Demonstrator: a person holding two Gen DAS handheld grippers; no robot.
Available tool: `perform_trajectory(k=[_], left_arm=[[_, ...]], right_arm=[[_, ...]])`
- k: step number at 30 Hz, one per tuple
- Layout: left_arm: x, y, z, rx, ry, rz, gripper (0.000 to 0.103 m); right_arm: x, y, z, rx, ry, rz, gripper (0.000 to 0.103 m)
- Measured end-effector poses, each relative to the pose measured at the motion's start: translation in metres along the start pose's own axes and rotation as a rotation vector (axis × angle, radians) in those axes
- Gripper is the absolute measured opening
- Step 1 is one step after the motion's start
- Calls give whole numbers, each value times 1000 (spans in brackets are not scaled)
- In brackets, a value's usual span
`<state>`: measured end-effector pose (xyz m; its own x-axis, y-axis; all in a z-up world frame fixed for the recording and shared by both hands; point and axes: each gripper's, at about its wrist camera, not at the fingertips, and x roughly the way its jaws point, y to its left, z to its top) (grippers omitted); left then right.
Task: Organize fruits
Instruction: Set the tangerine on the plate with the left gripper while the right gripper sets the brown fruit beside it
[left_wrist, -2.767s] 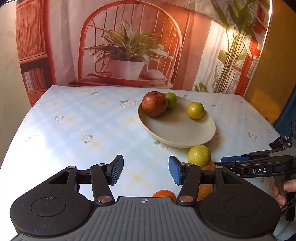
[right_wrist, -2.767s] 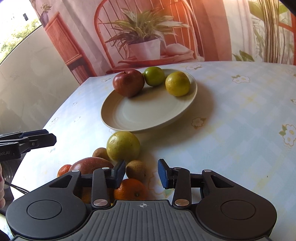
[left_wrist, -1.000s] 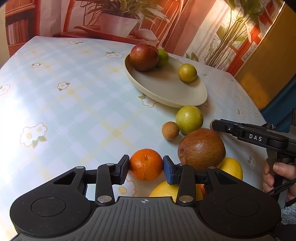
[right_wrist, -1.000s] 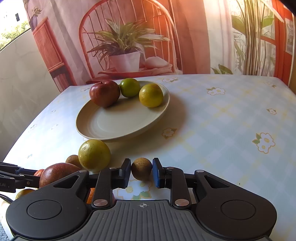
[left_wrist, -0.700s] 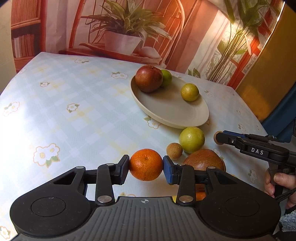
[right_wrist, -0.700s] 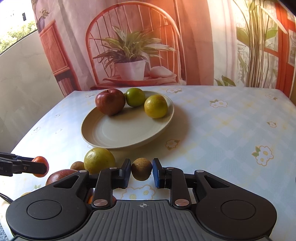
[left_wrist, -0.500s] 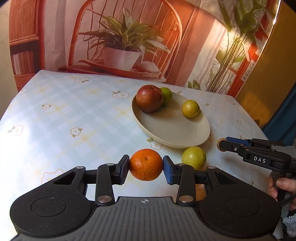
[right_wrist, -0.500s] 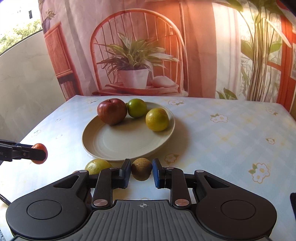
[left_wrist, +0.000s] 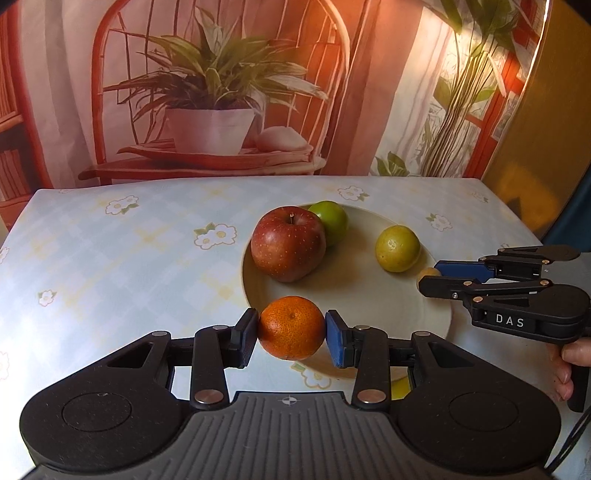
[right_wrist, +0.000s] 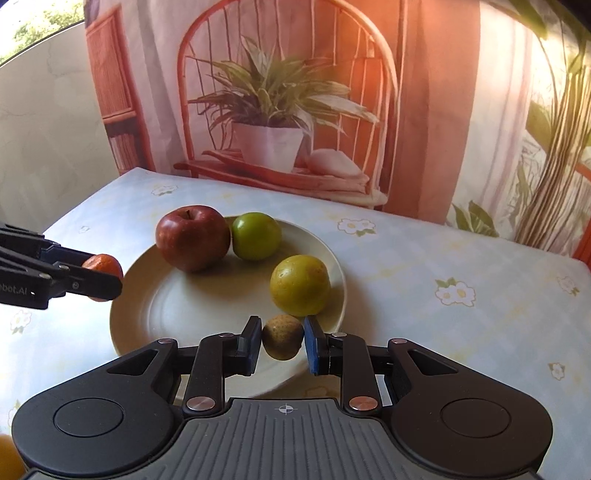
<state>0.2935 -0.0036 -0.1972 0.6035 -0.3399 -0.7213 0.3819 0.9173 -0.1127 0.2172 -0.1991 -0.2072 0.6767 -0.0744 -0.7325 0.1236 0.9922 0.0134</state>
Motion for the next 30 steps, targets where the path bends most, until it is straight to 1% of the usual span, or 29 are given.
perform_trajectory(k=[2,5,7,10,17,20,24,30], left_arm=[[9,-2,1,17,16,16,41],[16,-3,3,52,17,25,41],[20,-6,6,84,13,53,41],[26,-11,9,131,10,93,41],[32,-14,14,178,1,137,42],[33,-15,14,192,-3,147,44],[39,-13,12,191,19,155,50],[37,-10,10,167,15,141,51]], right_arm=[[9,0,1,-9,15,-5,23],[19,1,3,-27,28,-11,23],[25,1,3,-30,28,-13,23],[33,1,7,-40,15,-17,23],[44,5,16,-72,-3,-33,23],[45,6,17,-81,-4,-38,24],[44,6,16,-82,-7,-45,30],[35,2,15,-60,-23,-43,33]])
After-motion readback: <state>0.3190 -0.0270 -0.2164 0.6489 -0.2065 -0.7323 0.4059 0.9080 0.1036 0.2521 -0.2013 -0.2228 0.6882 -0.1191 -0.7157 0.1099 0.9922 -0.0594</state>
